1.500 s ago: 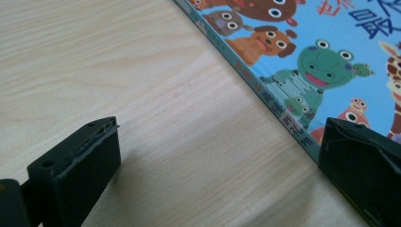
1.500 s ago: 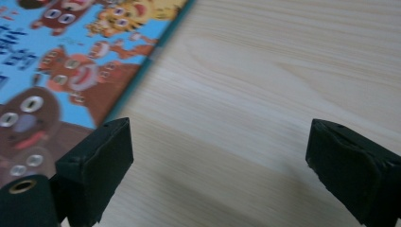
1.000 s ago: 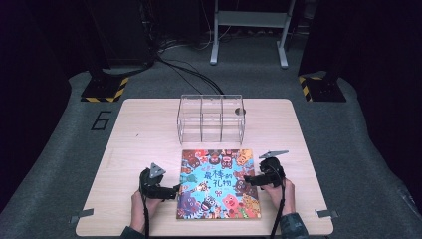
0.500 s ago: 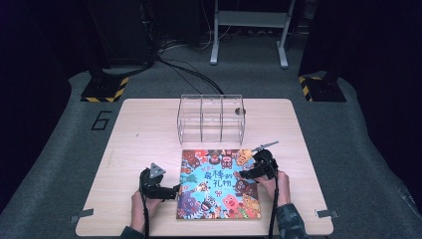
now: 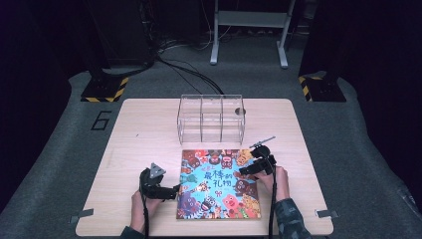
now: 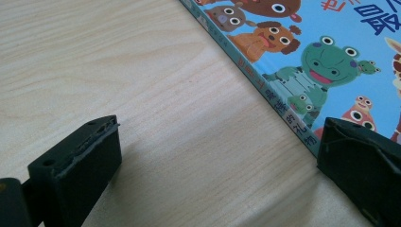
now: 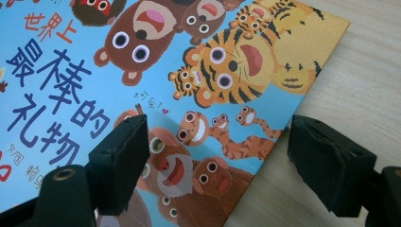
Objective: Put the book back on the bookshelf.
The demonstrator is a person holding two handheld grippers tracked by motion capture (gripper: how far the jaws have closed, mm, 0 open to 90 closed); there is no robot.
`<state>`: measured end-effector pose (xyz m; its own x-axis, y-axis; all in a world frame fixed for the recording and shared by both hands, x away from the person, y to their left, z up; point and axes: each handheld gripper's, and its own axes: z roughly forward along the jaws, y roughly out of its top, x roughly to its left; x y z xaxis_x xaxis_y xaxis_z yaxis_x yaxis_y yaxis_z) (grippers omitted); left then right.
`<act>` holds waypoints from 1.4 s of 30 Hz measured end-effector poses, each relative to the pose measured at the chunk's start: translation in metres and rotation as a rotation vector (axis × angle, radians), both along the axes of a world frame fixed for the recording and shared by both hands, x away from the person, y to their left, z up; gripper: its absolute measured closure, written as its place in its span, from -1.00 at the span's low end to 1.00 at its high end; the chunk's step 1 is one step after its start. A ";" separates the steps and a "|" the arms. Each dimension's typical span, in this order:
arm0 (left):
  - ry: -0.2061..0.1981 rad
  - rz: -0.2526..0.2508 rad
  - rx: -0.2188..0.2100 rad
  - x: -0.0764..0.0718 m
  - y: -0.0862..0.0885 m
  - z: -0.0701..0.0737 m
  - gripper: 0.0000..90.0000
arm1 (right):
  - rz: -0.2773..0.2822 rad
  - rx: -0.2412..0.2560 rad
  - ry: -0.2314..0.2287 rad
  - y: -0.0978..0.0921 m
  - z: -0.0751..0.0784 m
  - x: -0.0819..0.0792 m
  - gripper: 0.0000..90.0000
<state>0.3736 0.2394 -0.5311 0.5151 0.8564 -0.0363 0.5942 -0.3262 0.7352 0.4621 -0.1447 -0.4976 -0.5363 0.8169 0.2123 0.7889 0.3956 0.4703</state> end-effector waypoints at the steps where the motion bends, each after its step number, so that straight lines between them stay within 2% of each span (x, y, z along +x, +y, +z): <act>1: 0.000 0.000 0.001 0.000 0.000 0.000 -0.99 | 0.011 -0.001 -0.007 -0.001 -0.001 0.001 -0.52; 4: -0.001 0.001 0.003 0.000 0.000 0.000 -0.99 | -0.004 -0.007 -0.008 0.001 0.000 0.002 -0.51; 5: -0.001 0.001 0.003 0.000 0.000 0.000 -0.99 | 0.007 -0.016 -0.007 0.001 0.000 0.003 -0.50; 7: -0.002 0.000 0.004 0.000 0.000 0.000 -0.98 | -0.006 -0.006 -0.002 0.000 0.000 0.002 -0.49; 8: -0.002 0.001 0.003 0.000 0.000 0.000 -0.98 | -0.004 0.022 -0.009 -0.004 0.000 0.003 -0.46; 9: -0.002 0.000 0.004 0.000 0.000 0.000 -0.98 | -0.004 0.022 -0.009 -0.004 0.000 0.003 -0.46; 10: -0.001 0.000 0.004 0.000 0.000 0.000 -0.98 | -0.006 0.062 -0.003 -0.009 -0.001 0.004 -0.45; 11: -0.002 0.000 0.005 0.000 0.000 0.000 -0.98 | -0.006 0.062 -0.003 -0.009 -0.001 0.004 -0.45; 14: -0.002 0.001 0.005 0.000 -0.001 0.000 -0.98 | -0.031 0.113 0.033 -0.013 -0.001 0.004 -0.46; 17: -0.002 0.000 0.006 0.000 0.000 0.000 -0.98 | -0.032 0.128 0.044 -0.015 -0.001 0.004 -0.46; 20: -0.003 0.002 0.007 0.000 -0.001 0.000 -0.98 | -0.025 0.140 0.031 -0.016 0.000 0.003 -0.45; 22: -0.003 0.003 0.005 0.000 -0.001 0.000 -0.98 | -0.019 0.184 0.018 -0.018 0.002 0.002 -0.41; 23: -0.002 0.000 0.012 0.000 -0.001 0.000 -0.98 | -0.011 0.194 0.018 -0.018 0.005 0.001 -0.31; 24: 0.011 -0.015 0.031 0.000 0.000 0.001 -0.98 | 0.011 0.254 0.042 -0.018 0.007 0.001 -0.19; 25: 0.002 -0.008 0.038 0.000 -0.002 0.000 -0.96 | 0.052 0.294 0.058 -0.012 0.008 0.002 -0.26; 26: -0.002 -0.027 0.071 0.000 -0.002 0.001 -0.96 | 0.052 0.294 0.058 -0.012 0.008 0.002 -0.26; 27: -0.004 -0.015 0.051 0.000 -0.003 0.001 -0.96 | 0.038 0.208 0.033 -0.005 0.010 0.001 -0.31; 28: 0.000 -0.023 0.063 0.000 -0.002 0.001 -0.96 | 0.030 0.142 0.025 -0.002 0.012 0.002 -0.31; 29: -0.003 -0.012 0.047 -0.001 -0.003 0.001 -0.96 | 0.031 0.130 0.028 -0.001 0.012 0.003 -0.31; 30: -0.003 -0.016 0.051 0.000 -0.003 0.001 -0.96 | 0.025 0.138 0.025 0.000 0.010 0.003 -0.32; 31: 0.001 -0.008 0.041 -0.001 -0.003 0.000 -0.96 | 0.019 0.122 0.030 -0.001 0.009 0.004 -0.30; 32: 0.003 -0.028 0.068 0.000 -0.001 0.001 -0.96 | 0.012 0.129 0.027 -0.002 0.009 0.004 -0.32; 33: -0.001 -0.009 0.042 -0.001 -0.003 0.000 -0.96 | 0.002 0.113 0.031 -0.004 0.010 0.004 -0.31; 34: -0.003 -0.016 0.052 0.000 -0.003 0.001 -0.96 | -0.013 0.105 0.026 -0.006 0.010 0.004 -0.32; 37: -0.001 -0.010 0.045 -0.001 -0.003 0.000 -0.96 | -0.034 0.074 0.025 -0.013 0.010 0.005 -0.35; 42: -0.004 -0.016 0.051 0.000 -0.003 0.001 -0.96 | -0.040 0.083 0.030 -0.015 0.005 0.007 -0.36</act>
<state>0.3732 0.2367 -0.5305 0.5284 0.8490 0.0089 0.5861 -0.3723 0.7196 0.4687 -0.1599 -0.4927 -0.4960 0.8165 0.2954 0.8175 0.3245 0.4758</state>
